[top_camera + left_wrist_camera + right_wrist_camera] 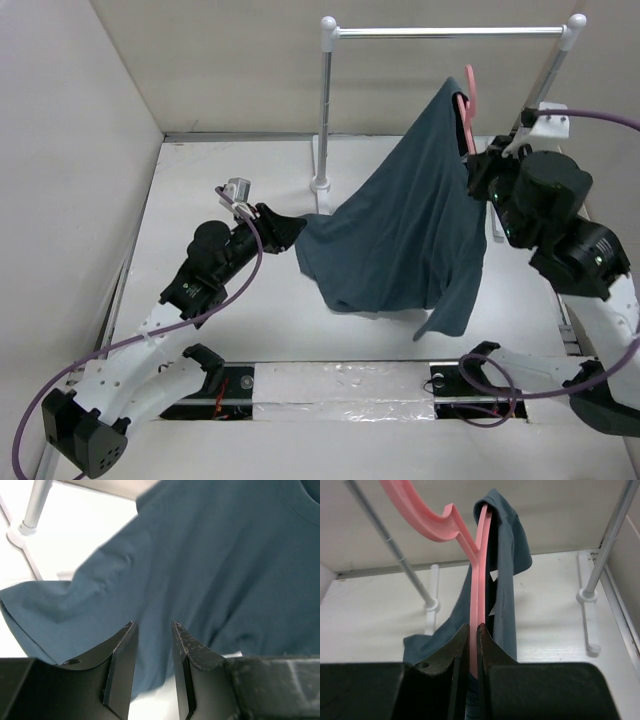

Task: Place the t-shirt on the hanger
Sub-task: Place the hanger at the clothesline.

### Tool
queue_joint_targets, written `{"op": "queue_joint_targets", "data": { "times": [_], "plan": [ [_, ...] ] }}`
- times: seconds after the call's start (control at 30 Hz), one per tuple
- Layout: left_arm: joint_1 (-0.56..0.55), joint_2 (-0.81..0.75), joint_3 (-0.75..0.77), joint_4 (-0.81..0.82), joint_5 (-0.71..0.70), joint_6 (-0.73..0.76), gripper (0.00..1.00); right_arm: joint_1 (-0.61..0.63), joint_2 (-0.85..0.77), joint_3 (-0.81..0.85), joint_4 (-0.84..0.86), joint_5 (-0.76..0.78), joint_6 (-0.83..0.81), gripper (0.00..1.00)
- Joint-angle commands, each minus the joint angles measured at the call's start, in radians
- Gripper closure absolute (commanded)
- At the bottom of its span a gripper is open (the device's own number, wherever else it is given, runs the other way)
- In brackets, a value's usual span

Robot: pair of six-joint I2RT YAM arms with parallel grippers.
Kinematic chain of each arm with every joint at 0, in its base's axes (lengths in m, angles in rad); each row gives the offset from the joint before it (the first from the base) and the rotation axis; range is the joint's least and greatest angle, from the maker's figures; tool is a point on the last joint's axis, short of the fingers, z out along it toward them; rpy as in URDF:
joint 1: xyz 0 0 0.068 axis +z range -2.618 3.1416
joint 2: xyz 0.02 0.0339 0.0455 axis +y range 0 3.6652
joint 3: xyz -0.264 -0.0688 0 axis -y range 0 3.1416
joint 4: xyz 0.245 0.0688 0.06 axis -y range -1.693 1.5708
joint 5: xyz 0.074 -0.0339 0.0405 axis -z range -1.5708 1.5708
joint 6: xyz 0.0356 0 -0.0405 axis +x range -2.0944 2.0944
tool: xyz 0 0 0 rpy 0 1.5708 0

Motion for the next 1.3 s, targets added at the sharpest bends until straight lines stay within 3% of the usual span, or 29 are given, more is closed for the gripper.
{"op": "queue_joint_targets", "data": {
  "times": [0.0, 0.17, 0.53, 0.63, 0.97, 1.27],
  "plan": [
    [0.004, -0.019, -0.009, 0.054, 0.05, 0.009, 0.71, -0.124, 0.046, 0.04, 0.166, -0.107, -0.054, 1.0],
    [0.004, -0.007, -0.072, 0.145, 0.144, -0.021, 0.71, -0.391, 0.161, 0.102, 0.21, -0.34, -0.03, 1.0],
    [0.004, 0.039, -0.237, 0.357, 0.196, -0.044, 0.72, -0.658, 0.378, 0.324, 0.202, -0.46, -0.043, 1.0],
    [-0.074, 0.062, -0.222, 0.347, 0.12, 0.003, 0.72, -0.729, 0.404, 0.326, 0.23, -0.516, -0.024, 1.0],
    [-0.111, 0.056, -0.234, 0.363, 0.08, 0.04, 0.72, -0.796, 0.573, 0.533, 0.201, -0.568, -0.013, 1.0],
    [-0.111, 0.044, -0.256, 0.372, 0.078, 0.048, 0.72, -0.841, 0.653, 0.53, 0.236, -0.571, 0.003, 1.0]
  ]
}}
